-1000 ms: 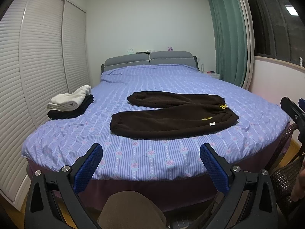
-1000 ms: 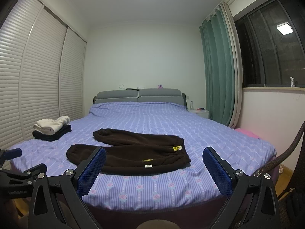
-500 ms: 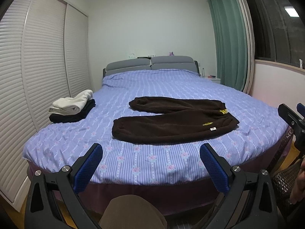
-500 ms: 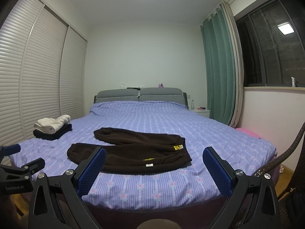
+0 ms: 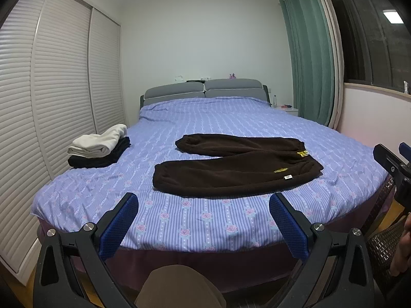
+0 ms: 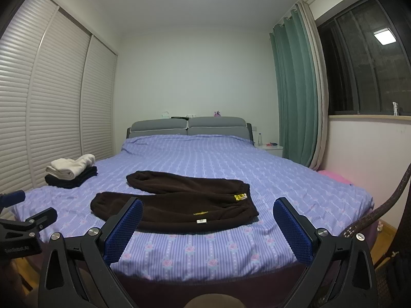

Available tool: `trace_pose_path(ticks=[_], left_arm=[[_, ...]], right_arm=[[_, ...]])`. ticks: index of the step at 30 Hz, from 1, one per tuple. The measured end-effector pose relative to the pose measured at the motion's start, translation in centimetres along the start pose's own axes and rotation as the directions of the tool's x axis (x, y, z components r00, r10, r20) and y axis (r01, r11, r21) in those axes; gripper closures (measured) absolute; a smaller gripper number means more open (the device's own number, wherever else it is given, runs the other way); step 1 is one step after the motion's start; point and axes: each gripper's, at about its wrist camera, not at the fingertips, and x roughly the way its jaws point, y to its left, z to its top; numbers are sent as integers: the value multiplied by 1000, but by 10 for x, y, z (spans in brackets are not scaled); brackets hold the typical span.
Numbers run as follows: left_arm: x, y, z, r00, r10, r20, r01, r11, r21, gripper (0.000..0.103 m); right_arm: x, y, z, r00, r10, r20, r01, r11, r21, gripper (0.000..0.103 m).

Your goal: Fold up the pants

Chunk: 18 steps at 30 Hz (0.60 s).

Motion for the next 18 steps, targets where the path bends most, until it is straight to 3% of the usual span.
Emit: trace_pose_path(ticks=[18], left_arm=[[-4,1,3,999,-4,36,3,1000,6,0]], right_arm=[[3,0,-2,1000,3,-11,-3,1000,1,0]])
